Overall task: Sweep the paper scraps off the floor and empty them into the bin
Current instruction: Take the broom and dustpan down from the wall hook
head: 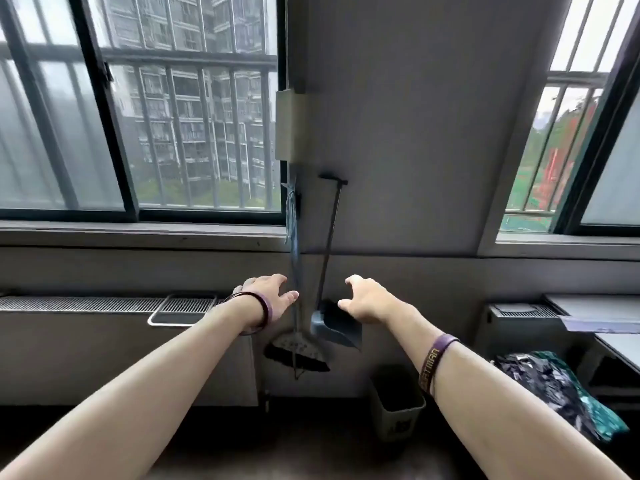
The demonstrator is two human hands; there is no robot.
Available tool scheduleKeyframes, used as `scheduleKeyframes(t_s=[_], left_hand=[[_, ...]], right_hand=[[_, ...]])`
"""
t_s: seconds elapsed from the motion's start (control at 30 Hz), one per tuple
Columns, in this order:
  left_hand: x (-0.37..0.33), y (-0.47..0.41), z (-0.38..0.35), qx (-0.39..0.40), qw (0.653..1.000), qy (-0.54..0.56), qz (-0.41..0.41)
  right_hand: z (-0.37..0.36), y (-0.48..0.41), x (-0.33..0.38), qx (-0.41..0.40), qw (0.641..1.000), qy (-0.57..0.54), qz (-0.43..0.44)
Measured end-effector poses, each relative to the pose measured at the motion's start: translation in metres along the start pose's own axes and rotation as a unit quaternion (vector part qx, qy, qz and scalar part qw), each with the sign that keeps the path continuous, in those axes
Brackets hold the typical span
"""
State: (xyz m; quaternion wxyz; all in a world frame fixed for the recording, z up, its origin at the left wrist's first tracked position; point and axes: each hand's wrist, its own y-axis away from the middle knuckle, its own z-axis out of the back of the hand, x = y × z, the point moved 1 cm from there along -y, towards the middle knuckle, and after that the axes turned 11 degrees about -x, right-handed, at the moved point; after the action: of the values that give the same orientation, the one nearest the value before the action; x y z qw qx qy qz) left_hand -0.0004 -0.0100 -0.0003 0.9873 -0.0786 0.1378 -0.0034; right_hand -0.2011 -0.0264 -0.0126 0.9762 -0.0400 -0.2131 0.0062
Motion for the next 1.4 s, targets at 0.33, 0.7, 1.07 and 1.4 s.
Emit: scheduleKeyframes(t_s=[0.33, 0.7, 1.07, 1.4], left_hand=[[-0.030, -0.205, -0.031, 0.001, 0.999, -0.018, 0.028], [-0.017, -0.349, -0.056, -0.004, 0.999, -0.014, 0.053], [0.034, -0.522, -0.096, 0.002, 0.993, 0.076, 0.088], [0.050, -0.633, -0.127, -0.002, 0.986, 0.142, 0.089]], right_hand=[[0.009, -0.220, -0.038, 0.023, 0.999, -0.032, -0.009], [-0.010, -0.364, -0.043, 0.029, 0.999, -0.010, -0.016], [-0.053, -0.513, -0.025, -0.004, 0.995, -0.020, -0.094], [-0.070, -0.604, -0.011, -0.140, 0.966, -0.136, -0.171]])
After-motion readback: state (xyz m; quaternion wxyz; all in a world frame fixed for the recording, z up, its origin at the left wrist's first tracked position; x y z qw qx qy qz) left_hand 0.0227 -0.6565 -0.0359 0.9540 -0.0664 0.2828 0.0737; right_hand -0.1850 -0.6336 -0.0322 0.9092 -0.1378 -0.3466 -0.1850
